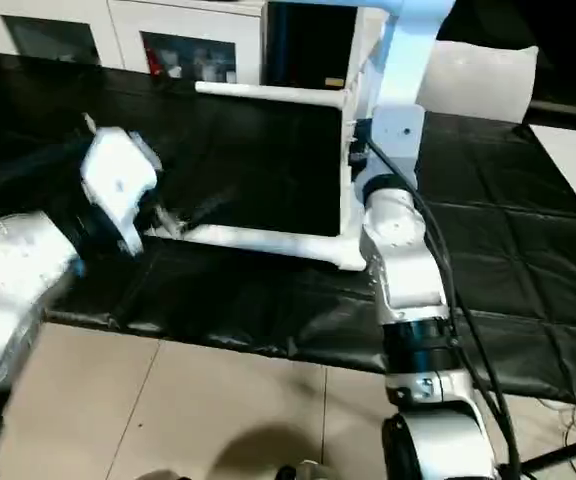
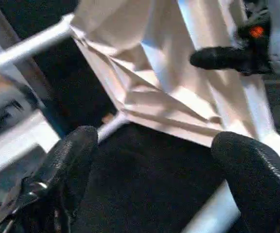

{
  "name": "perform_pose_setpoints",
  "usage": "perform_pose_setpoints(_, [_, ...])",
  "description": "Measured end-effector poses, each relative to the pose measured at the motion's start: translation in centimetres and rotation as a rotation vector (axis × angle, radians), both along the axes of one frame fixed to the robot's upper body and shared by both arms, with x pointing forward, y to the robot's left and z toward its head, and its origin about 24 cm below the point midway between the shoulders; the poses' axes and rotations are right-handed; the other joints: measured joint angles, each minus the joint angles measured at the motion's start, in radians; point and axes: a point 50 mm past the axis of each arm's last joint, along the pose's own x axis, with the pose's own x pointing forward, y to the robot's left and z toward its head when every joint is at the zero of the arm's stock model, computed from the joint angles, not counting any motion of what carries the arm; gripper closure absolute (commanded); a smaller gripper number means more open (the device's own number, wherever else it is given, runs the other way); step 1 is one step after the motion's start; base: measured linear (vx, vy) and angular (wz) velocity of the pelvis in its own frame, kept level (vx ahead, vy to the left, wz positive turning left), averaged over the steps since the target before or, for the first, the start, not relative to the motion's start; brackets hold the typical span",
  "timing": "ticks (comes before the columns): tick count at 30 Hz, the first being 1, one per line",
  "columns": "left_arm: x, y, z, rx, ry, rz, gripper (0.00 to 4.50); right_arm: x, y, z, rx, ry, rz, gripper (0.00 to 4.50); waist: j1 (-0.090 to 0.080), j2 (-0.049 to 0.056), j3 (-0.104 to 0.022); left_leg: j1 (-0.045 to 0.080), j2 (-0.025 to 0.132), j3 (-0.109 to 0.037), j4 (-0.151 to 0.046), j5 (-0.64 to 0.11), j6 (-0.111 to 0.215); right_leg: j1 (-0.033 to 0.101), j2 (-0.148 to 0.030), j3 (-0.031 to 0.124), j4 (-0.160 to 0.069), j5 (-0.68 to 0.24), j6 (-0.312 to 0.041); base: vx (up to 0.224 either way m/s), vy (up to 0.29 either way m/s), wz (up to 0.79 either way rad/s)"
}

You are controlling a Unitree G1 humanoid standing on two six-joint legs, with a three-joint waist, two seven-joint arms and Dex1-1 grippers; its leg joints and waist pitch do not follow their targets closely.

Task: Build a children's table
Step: Flip table

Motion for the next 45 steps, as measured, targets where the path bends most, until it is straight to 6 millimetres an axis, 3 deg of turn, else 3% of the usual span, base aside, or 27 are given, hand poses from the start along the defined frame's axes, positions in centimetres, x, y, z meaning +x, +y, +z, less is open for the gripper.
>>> perform_pose_setpoints(3, [0.2,0.1,1.1,0.057,-0.076,0.004,0.00,0.0,0.1,-0.5,-0.004,0.030,0.016,1.74,0.000,0.000,0.000,0.000,0.000,0.000,0.000,0.000,0.000,0.000,0.000,0.000,0.000,0.000,0.000,0.000,0.000,0.00])
perform_pose_setpoints(4, [0.3,0.0,1.3,0.072,-0.092,0.005,0.00,0.0,0.0,-0.7,-0.007,0.038,0.019,1.41,0.001,0.000,0.000,0.000,0.000,-0.001,0.000,0.001,0.000,0.000,0.000,0.000,0.000,0.000,-0.001,0.000,0.000,0.00])
perform_pose_setpoints(7, [1.2,0.0,3.4,0.152,-0.211,0.020,0.00,-0.3,-0.2,-1.7,-0.016,0.077,0.027,1.37,0.003,-0.001,0.000,-0.001,0.000,-0.001,0.001,0.001,0.000,0.000,0.000,0.000,0.000,0.001,-0.001,0.000,0.000,0.00])
perform_pose_setpoints(10, [1.4,-0.3,5.3,0.188,-0.329,0.017,0.00,-0.5,-0.4,-2.4,-0.020,0.100,0.040,1.01,0.004,-0.001,0.000,-0.001,0.000,-0.001,0.001,0.001,0.000,0.000,0.000,0.000,0.000,0.002,-0.001,0.000,0.000,0.00])
perform_pose_setpoints(14, [2.1,-0.2,8.8,0.222,-0.497,0.052,0.00,-1.5,-0.7,-3.4,-0.012,0.116,0.080,0.92,0.006,0.000,0.000,-0.002,0.000,-0.002,0.001,0.001,0.000,0.000,0.001,0.000,-0.001,0.002,0.000,0.000,0.000,0.00])
perform_pose_setpoints(16, [2.4,-0.1,9.5,0.243,-0.543,0.069,0.00,-1.9,-0.8,-3.5,-0.003,0.114,0.094,0.92,0.007,0.000,0.000,-0.001,0.000,-0.002,0.001,0.001,0.000,0.000,0.000,0.000,-0.001,0.002,0.000,0.000,0.000,0.00])
perform_pose_setpoints(25, [5.1,2.0,10.2,0.322,-0.600,0.244,0.00,-4.0,-1.1,-3.5,-0.023,0.083,0.156,0.92,0.012,0.000,0.000,-0.002,0.000,-0.002,0.001,0.001,0.000,0.000,0.001,0.000,-0.003,0.002,0.000,0.000,0.000,0.00])
perform_pose_setpoints(32, [6.5,3.3,10.0,0.333,-0.572,0.302,0.60,-5.2,-1.1,-3.1,-0.039,0.057,0.213,0.87,0.016,0.001,0.000,-0.003,0.000,-0.002,0.001,0.001,0.000,0.000,0.001,-0.001,-0.003,0.002,0.000,0.000,0.000,0.00])
perform_pose_setpoints(38, [6.8,3.4,11.4,0.335,-0.613,0.309,1.13,-6.5,-1.3,-3.1,-0.045,0.052,0.233,0.87,0.028,0.002,0.000,-0.002,0.000,-0.003,0.001,0.000,0.001,0.003,0.001,-0.001,-0.007,0.003,0.001,0.000,0.000,0.00])
perform_pose_setpoints(45, [7.9,3.8,11.3,0.366,-0.609,0.328,1.63,-7.4,-1.5,-3.0,-0.061,0.053,0.249,0.87,0.033,0.002,0.000,-0.002,0.000,-0.003,0.001,0.000,0.001,0.004,0.001,-0.001,-0.009,0.005,0.001,0.000,0.000,0.00])
